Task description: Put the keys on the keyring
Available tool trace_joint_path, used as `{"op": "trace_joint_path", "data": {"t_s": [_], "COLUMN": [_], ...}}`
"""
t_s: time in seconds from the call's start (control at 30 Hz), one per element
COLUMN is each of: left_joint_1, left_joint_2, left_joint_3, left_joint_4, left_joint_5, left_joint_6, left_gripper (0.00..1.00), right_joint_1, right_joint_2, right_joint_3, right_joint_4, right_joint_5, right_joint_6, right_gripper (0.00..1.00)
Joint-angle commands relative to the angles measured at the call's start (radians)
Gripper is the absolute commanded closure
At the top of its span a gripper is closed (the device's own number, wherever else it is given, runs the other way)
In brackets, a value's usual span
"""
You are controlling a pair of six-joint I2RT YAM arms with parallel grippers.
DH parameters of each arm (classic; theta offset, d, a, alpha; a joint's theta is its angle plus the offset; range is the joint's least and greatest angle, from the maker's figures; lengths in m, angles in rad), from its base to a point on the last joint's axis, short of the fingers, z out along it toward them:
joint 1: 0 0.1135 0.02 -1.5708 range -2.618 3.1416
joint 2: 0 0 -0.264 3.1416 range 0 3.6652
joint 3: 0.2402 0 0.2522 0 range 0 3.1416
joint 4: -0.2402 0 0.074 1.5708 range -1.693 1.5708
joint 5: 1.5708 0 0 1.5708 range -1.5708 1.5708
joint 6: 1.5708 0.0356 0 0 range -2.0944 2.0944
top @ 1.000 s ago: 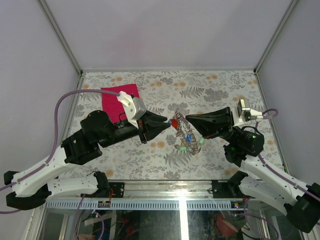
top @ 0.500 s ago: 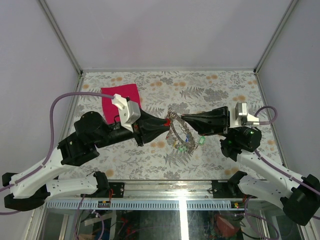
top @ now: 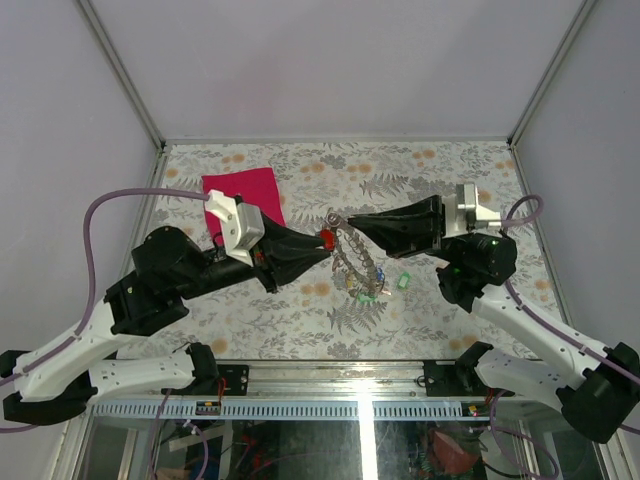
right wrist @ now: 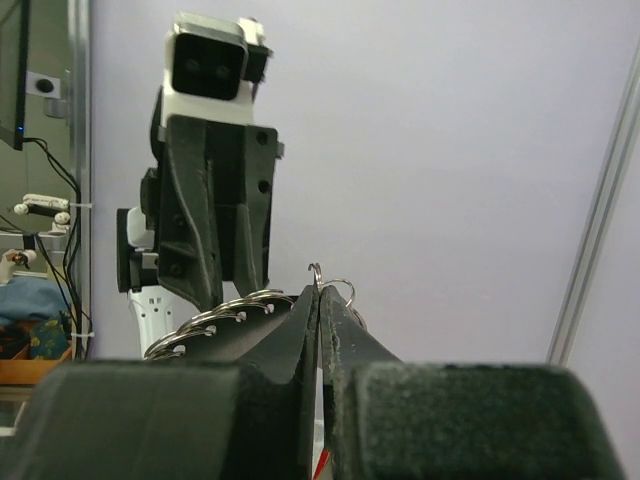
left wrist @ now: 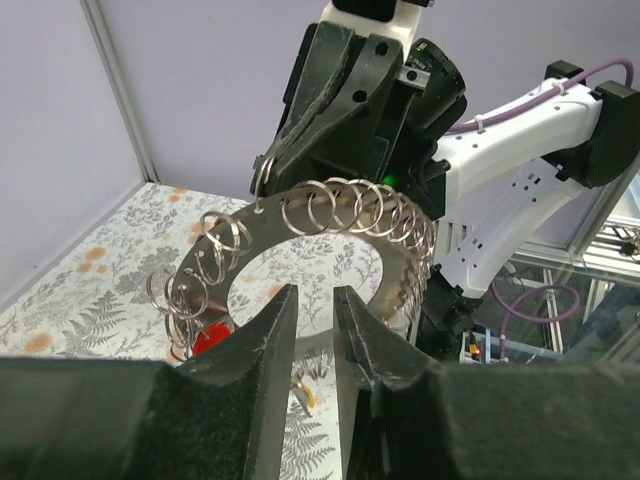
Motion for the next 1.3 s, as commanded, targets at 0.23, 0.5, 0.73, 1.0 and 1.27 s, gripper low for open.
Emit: {"op": "trace_joint_path", "data": {"t_s": [0.23,0.5,0.73,1.0,1.27], "left_joint_1": [-0.003,-0.003,-0.003,-0.004,-0.003], "left_joint_2": [-0.034,-0.058,-0.055,-0.053,-0.043], "left_joint_3": [0.022,-0.056,-0.104,-0.136,-0.135], "left_joint_4": [0.136,0.135,0.135,0.094,0.075], "left_joint_5": [-0.156,-0.272,-0.336,-0.373,-0.403], "left_joint_6": [-0.003,-0.064,-0.082,-0.03,-0.005], "left_gripper": [0.84,0.81,0.7,0.56,0.51], "right_joint_1": [0.004,0.004,0.004,0.003,-0.025], "right_joint_2": [-0.057,-0.084,-0.046,0.036,0.09], "right_joint_3": [0.191,0.322,0.408,0.591,0.641], "right_joint_4": [-0.535,-0.995,-1.18,-1.471,-1.53], "right_joint_5": [0.021,0.158,0.186,0.243,0.2], "right_joint_6": [0.048,-0.085,-0.073,-0.07,0.108], "right_gripper": [1.0,1.0,1.0,1.0,1.0]}}
